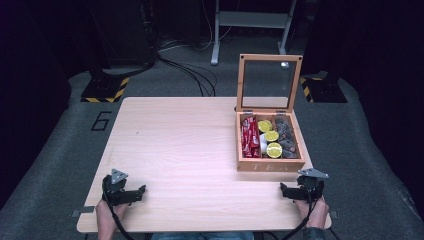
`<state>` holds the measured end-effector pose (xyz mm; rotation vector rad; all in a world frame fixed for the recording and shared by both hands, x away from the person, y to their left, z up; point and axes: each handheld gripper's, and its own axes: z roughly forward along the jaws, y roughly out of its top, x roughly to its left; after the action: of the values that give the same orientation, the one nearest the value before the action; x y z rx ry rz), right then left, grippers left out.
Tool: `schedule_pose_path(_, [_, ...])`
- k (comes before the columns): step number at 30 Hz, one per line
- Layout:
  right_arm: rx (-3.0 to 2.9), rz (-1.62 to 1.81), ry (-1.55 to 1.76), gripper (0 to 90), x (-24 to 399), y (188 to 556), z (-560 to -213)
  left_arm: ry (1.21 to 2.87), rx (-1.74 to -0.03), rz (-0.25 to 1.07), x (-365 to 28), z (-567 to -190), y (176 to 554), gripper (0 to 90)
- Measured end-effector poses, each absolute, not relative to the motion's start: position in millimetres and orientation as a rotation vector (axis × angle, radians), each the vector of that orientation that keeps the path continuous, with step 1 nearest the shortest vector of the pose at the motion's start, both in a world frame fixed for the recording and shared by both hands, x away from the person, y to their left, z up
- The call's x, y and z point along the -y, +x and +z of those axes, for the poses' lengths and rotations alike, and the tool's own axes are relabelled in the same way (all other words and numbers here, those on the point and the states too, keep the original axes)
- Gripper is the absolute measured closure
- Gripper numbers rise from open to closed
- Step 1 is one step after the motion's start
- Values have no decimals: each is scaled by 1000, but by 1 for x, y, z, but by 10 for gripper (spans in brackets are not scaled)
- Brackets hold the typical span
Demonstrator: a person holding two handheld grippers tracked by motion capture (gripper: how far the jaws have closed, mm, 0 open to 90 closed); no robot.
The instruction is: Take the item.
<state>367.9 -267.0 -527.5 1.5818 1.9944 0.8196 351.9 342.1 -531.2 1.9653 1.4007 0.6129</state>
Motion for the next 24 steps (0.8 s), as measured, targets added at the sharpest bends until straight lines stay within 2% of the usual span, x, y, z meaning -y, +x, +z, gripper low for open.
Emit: schedule_pose_path(24, [-2033,846,1565,0,250,358,-491,1965,-1401,613,-342,-531,352,51])
